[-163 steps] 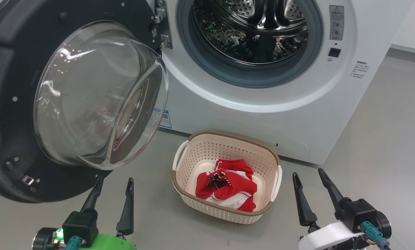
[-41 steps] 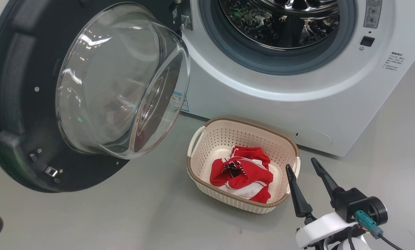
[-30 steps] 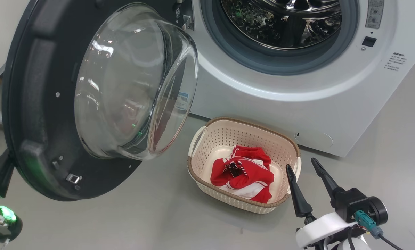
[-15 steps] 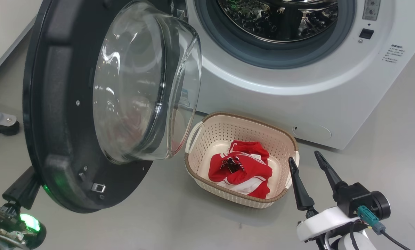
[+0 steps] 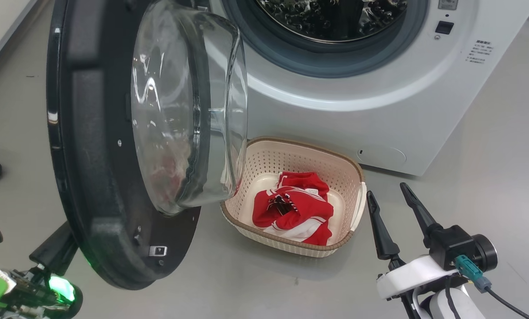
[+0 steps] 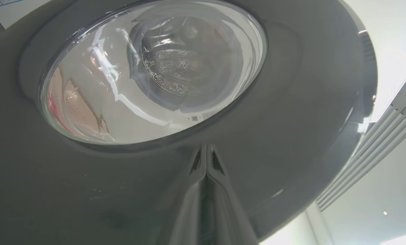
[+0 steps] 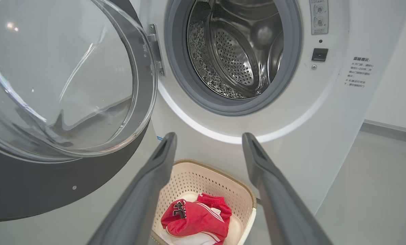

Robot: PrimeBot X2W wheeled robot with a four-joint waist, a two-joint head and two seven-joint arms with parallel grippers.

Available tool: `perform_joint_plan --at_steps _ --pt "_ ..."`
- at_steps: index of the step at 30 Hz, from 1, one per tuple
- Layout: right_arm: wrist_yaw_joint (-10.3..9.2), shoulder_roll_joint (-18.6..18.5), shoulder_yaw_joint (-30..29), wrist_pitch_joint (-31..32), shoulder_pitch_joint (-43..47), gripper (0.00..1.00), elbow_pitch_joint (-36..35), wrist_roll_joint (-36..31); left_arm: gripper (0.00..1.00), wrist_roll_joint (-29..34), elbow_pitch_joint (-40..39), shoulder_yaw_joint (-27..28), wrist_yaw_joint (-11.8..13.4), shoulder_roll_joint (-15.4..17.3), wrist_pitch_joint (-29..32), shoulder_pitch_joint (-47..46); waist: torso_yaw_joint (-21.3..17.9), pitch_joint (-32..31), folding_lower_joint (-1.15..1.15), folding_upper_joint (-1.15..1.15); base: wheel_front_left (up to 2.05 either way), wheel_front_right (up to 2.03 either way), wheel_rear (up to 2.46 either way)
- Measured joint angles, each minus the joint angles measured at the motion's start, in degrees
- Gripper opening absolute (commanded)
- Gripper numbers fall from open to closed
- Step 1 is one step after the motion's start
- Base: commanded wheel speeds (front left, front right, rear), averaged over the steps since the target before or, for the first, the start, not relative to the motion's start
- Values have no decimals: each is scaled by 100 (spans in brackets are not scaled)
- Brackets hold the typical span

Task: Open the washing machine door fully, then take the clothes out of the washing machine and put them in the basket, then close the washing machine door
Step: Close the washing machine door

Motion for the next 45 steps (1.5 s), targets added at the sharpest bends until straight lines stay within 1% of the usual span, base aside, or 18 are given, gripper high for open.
perform_joint_plan --at_steps 11,15,16,19,23,36,40,45 --pt "-47 26 27 -1 -201 100 -54 0 0 121 -568 -131 0 -227 379 197 -477 153 0 0 0 0 0" --pt "-47 36 44 -1 -227 100 -52 2 0 154 -681 -164 0 -336 469 201 -697 212 0 0 0 0 0" --pt "-47 53 59 -1 -255 100 -49 12 0 166 -730 -179 0 -371 494 219 -816 237 0 0 0 0 0" --pt "-48 65 74 -1 -311 100 -45 19 0 199 -775 -198 0 -392 545 253 -1006 266 0 0 0 0 0" --pt "-48 73 103 -1 -315 100 -31 57 0 414 -806 -219 0 -426 553 276 -1269 299 0 0 0 0 0" --pt "-48 97 158 -1 -441 100 -20 180 0 538 -798 -275 -1 -566 592 272 -2148 432 0 0 0 0 0" --pt "-49 103 172 -1 -458 100 -46 220 0 564 -734 -282 -1 -654 525 211 -2394 497 0 0 0 0 0" --pt "-53 108 177 -1 -559 100 -73 267 0 771 -608 -313 -1 -698 403 -8 -2663 604 0 0 0 0 0"
